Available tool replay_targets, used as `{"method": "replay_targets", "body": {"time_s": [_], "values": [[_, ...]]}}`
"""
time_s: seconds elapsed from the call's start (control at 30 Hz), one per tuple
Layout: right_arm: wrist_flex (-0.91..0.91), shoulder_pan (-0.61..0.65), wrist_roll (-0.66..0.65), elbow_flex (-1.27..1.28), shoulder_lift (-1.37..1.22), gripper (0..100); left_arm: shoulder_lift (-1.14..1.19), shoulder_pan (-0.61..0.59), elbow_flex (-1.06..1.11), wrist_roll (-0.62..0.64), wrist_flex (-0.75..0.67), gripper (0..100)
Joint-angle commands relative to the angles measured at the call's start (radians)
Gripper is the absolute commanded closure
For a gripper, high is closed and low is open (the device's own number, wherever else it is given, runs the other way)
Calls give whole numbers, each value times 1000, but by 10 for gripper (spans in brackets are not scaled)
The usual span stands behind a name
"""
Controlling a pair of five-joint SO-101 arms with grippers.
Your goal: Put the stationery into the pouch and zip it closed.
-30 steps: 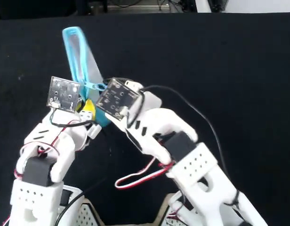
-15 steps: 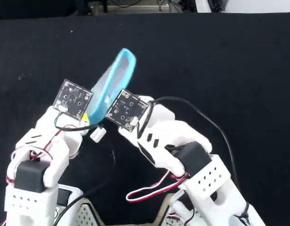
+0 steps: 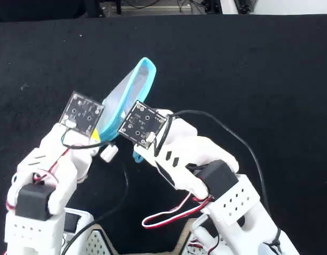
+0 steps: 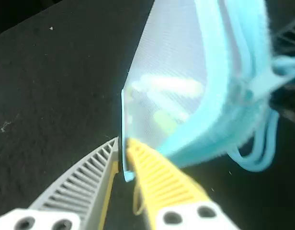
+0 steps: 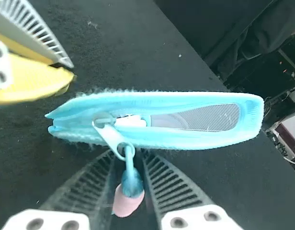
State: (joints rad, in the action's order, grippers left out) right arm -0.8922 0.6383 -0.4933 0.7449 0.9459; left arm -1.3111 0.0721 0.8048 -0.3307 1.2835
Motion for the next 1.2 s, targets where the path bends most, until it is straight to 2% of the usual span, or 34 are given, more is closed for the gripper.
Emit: {"method": "replay_targets", "body": {"time_s": [0.0, 0.07, 0.3, 0.63, 0.9, 1.17], "values": [[44, 5, 11, -7, 18, 988, -83, -5, -58, -6, 69, 825], [51, 5, 11, -7, 16, 988, -150, -5, -73, -8, 114, 796], [51, 5, 11, -10, 16, 988, -341, 10, -44, -14, 167, 795], [51, 5, 11, -10, 18, 988, -345, 163, 186, -6, -64, 798], [44, 5, 11, -7, 18, 988, -344, 97, 334, -6, -288, 798], [43, 3, 11, -7, 22, 988, -259, 102, 352, 32, -385, 798]]}}
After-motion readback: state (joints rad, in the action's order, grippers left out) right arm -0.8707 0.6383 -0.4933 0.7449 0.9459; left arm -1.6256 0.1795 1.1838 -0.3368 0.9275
